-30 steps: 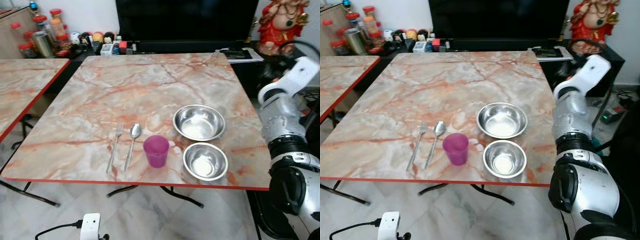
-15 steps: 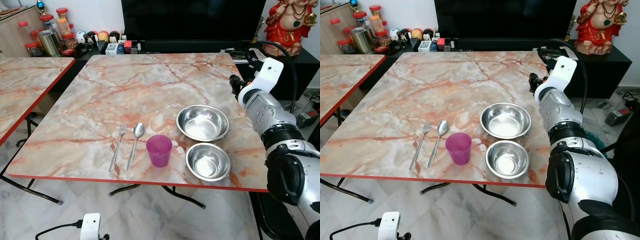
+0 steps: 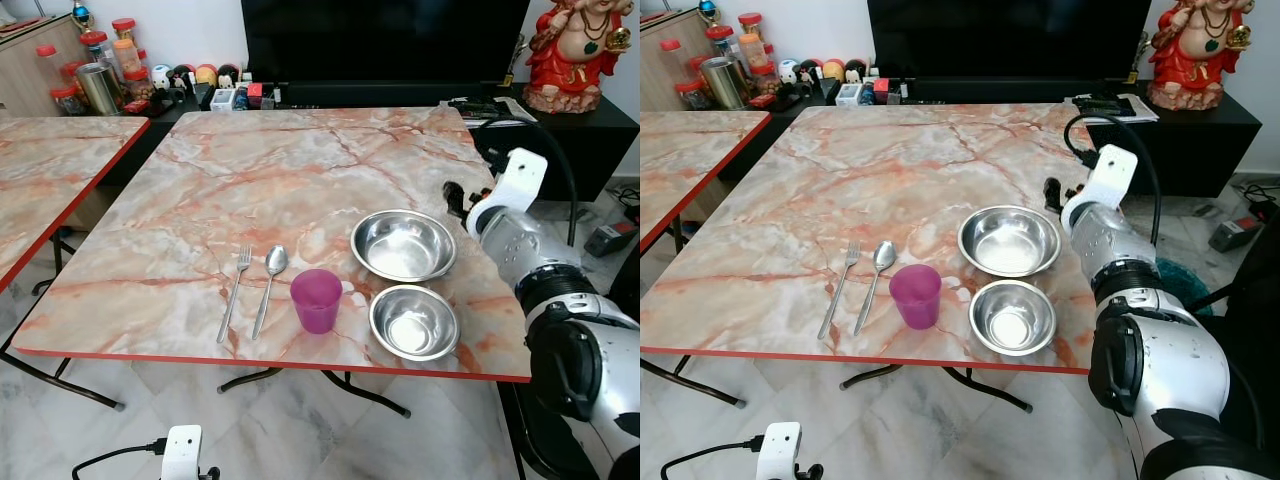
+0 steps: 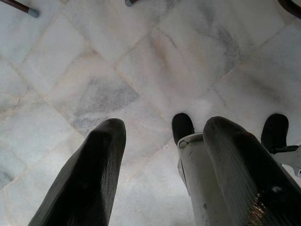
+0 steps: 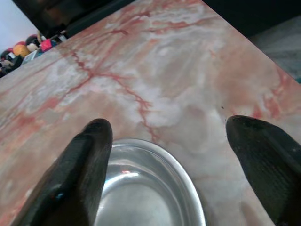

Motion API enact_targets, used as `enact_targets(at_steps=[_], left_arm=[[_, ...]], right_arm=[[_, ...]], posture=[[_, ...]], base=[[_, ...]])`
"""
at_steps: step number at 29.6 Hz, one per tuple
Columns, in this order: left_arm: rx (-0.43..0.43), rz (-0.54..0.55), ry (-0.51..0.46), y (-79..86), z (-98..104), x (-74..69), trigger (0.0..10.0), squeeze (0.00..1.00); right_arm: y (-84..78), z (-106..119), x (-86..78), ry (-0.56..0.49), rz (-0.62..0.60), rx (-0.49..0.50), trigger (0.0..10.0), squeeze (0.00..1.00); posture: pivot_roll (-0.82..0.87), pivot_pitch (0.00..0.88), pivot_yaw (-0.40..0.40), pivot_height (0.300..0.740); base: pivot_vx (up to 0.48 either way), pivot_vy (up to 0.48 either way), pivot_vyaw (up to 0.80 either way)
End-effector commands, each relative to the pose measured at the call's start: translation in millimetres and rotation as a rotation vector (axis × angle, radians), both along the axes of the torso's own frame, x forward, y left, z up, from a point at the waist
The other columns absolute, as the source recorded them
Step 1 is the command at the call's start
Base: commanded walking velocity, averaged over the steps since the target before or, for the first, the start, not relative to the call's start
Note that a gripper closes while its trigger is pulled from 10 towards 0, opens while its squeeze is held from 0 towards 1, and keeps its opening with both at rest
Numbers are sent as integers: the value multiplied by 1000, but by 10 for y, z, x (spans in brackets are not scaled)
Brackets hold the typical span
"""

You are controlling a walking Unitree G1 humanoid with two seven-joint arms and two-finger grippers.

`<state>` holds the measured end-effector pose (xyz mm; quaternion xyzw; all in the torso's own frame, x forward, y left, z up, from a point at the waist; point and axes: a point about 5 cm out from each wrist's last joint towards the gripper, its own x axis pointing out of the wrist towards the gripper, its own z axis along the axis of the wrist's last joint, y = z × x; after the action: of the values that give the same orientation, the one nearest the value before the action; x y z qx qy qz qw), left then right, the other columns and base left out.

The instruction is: Setting the table

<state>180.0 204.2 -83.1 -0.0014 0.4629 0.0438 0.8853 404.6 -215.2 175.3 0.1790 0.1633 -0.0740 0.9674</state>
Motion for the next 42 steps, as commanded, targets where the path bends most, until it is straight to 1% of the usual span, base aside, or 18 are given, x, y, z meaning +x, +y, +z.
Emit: enact_targets(at_steps=[1, 3, 4, 5, 8, 14, 17, 18, 21, 25, 28, 30, 34, 42], left_arm=[[9, -4, 14, 38, -3, -15, 10000, 0], [9, -4, 16, 39, -4, -18, 10000, 0], [10, -5, 17, 40, -5, -21, 10000, 0], [10, -6, 17, 40, -5, -21, 10000, 0], [10, -9, 19, 44, -6, -23, 10000, 0], [9, -8, 19, 51, -3, -20, 10000, 0], [9, -8, 19, 52, -2, -18, 10000, 0], [8, -7, 19, 53, -1, -16, 10000, 0], [6, -3, 20, 55, -2, -19, 10000, 0], [6, -2, 21, 56, -5, -25, 10000, 0], [6, -3, 22, 56, -7, -31, 10000, 0], [6, -3, 23, 53, -10, -36, 10000, 0], [7, -4, 23, 52, -12, -39, 10000, 0], [8, -5, 23, 48, -12, -39, 10000, 0]], right_arm=[[36, -71, -17, 27, 2, 20, 10000, 1000], [45, -88, -21, 31, 5, 22, 10000, 1000], [60, -100, -23, 34, 13, 27, 10000, 639], [69, -110, -25, 37, 16, 28, 10000, 0], [117, -169, -37, 54, 26, 46, 10000, 0], [146, -269, -69, 82, 18, 59, 10000, 0], [144, -298, -80, 91, 7, 58, 10000, 0], [124, -331, -95, 99, -19, 60, 10000, 0], [97, -359, -110, 105, -44, 55, 10000, 0], [75, -385, -124, 113, -58, 44, 10000, 0], [61, -449, -154, 133, -74, 45, 10000, 0], [104, -506, -173, 148, -63, 62, 10000, 0], [142, -531, -178, 153, -55, 68, 10000, 0], [162, -567, -190, 159, -59, 80, 10000, 0]], posture=[[-75, 0, 48, 740], [-75, 0, 50, 740], [-75, 0, 50, 740], [-75, 0, 50, 740], [-72, 0, 50, 740], [-64, 0, 51, 740], [-63, 0, 52, 740], [-61, 0, 52, 740], [-62, 0, 53, 740], [-62, 0, 53, 740], [-60, 0, 52, 740], [-59, 0, 53, 740], [-59, 0, 53, 740], [-52, 0, 51, 740]], base=[[0, 0, 0], [0, 0, 0], [0, 0, 0], [0, 0, 0], [0, 0, 0], [0, 0, 0], [0, 0, 0], [0, 0, 0], [0, 0, 0], [0, 0, 0], [0, 0, 0], [0, 0, 0], [0, 0, 0], [0, 0, 0]])
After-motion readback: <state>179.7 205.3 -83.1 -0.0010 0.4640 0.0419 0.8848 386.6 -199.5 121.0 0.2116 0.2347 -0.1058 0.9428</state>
